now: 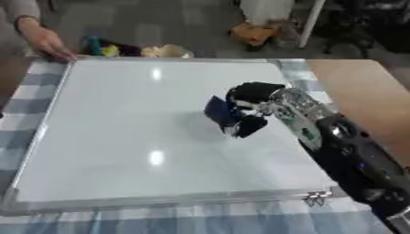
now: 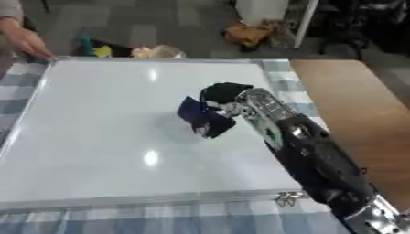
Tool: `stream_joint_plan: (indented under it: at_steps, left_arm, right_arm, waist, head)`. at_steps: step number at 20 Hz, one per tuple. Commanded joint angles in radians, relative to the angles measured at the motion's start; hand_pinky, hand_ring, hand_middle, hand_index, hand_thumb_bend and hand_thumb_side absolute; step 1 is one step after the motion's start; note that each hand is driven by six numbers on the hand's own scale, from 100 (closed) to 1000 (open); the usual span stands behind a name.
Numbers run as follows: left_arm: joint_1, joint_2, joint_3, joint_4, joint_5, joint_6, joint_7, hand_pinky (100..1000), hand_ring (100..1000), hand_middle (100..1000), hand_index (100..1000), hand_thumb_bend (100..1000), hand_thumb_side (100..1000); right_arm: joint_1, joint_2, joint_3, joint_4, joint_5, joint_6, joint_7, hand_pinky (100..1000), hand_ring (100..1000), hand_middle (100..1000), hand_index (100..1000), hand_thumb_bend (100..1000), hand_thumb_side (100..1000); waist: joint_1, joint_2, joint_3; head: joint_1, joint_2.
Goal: Wipe the whiteboard clean with a brush.
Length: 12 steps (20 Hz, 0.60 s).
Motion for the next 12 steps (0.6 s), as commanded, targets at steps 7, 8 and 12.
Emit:
stream_joint_plan:
  at_steps: [7,8,12]
  left_arm:
    - [-0.012,0.014,0.005,-0.015,0.005,0.0,-0.002,560,557,606,726,671,978]
    - [-0.012,0.014,0.005,-0.015,0.006,0.0,-0.002,560,557,606,726,671,978]
    - [-0.014,0.013,0.004,-0.015,0.005,0.0,-0.003,560,557,606,726,671,979]
  right_arm:
    - [-0.018,0.053,0.045,-0.002,0.0,-0.026,0.048,655,629,570,457,100,680]
    - [-0.017,0.06,0.047,0.006,0.007,-0.028,0.048,655,629,570,457,100,681]
    - [-0.015,0.083,0.054,0.036,0.033,-0.044,0.044,657,631,571,459,100,687]
  waist:
    - [0.007,-0.015,0.001]
    - [0.007,-0.015,0.002]
    - [0.008,-0.011,0.004]
  head:
    - [-0.003,-0.005]
    - [-0.003,-0.005]
    - [-0.003,-0.004]
